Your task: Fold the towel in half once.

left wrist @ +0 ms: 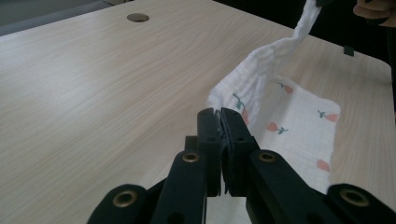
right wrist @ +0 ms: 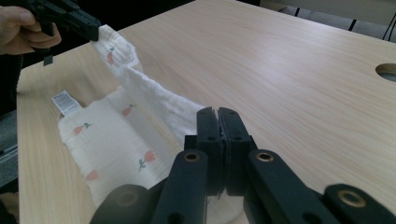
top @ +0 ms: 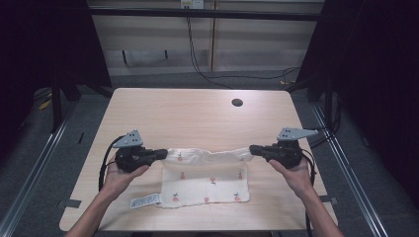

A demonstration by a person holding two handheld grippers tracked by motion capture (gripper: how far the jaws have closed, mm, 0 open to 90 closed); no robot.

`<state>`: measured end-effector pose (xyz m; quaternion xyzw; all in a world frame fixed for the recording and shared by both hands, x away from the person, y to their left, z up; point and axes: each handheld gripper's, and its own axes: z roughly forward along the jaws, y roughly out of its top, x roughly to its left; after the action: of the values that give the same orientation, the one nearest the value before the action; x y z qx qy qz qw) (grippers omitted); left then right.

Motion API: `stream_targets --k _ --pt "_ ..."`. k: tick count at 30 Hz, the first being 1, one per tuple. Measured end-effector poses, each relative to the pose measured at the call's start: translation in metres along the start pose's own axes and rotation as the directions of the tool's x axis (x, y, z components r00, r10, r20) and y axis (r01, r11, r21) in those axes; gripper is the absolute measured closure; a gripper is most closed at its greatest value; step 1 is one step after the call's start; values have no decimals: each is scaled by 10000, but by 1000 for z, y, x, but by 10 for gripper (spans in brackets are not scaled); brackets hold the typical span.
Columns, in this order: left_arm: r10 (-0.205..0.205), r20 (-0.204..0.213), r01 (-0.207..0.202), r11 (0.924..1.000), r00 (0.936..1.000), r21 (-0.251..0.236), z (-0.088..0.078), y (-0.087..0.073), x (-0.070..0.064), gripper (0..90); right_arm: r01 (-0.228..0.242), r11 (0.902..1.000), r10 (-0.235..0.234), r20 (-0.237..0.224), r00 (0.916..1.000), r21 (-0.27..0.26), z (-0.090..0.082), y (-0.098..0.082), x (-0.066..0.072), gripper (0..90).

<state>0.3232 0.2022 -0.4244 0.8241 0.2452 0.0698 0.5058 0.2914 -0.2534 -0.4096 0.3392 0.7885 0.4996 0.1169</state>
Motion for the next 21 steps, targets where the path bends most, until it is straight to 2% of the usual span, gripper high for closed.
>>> stream_targets --k 6,11,18,21 --pt "153 286 -154 9999 9995 40 -7 -6 -15 875 135 9999 -134 -16 9999 63 -7 -5 10 882" --pt "233 393 -258 9975 9990 665 -3 -21 -24 874 187 9986 -177 -197 9996 500 -4 -18 20 883" --pt "104 488 -152 9949 9988 998 -3 -40 -28 873 47 9964 -20 -319 9995 850 -4 -42 28 882" --pt "185 593 -267 9898 9981 1400 3 -51 -33 872 -78 9939 123 -406 9991 1097 -2 -53 30 882"
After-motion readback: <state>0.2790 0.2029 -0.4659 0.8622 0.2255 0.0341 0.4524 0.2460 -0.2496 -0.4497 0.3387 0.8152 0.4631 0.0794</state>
